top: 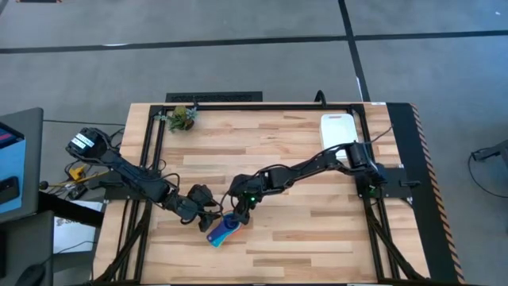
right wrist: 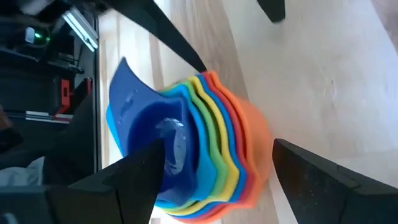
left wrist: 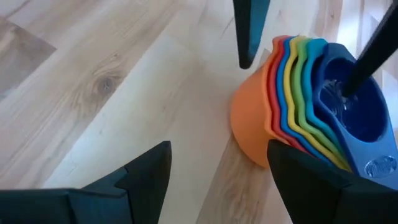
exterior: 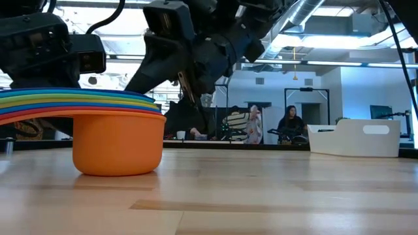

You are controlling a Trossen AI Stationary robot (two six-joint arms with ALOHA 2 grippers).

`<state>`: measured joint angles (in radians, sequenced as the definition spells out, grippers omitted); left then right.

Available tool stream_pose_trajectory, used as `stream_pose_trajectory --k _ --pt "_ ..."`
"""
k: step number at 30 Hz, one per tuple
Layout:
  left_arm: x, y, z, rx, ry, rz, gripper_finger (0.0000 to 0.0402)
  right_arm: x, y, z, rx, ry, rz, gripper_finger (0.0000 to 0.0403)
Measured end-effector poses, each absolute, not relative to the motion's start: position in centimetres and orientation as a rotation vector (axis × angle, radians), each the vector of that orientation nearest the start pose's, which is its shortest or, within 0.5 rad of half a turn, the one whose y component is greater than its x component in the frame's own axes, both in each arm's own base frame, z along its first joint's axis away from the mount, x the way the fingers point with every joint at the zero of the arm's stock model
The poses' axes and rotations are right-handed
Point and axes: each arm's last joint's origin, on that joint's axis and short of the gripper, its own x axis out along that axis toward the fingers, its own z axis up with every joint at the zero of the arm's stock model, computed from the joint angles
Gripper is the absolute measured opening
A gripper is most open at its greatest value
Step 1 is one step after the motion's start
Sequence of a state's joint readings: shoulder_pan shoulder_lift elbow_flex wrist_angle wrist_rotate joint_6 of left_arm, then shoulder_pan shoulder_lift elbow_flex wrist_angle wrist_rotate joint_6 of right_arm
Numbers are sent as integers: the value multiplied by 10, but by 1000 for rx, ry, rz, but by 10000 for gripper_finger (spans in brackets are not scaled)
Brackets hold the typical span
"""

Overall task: Nest measuring cups in basket
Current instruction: Put the nested measuring cups into the white bin

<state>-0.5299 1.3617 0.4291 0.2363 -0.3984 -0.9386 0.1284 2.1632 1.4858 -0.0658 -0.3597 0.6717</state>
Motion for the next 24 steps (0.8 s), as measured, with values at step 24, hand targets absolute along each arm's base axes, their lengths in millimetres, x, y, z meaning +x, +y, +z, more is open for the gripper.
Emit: stream_pose_trajectory --k 24 --pt "207 -106 141 -580 592 193 254 460 74 149 679 883 193 248"
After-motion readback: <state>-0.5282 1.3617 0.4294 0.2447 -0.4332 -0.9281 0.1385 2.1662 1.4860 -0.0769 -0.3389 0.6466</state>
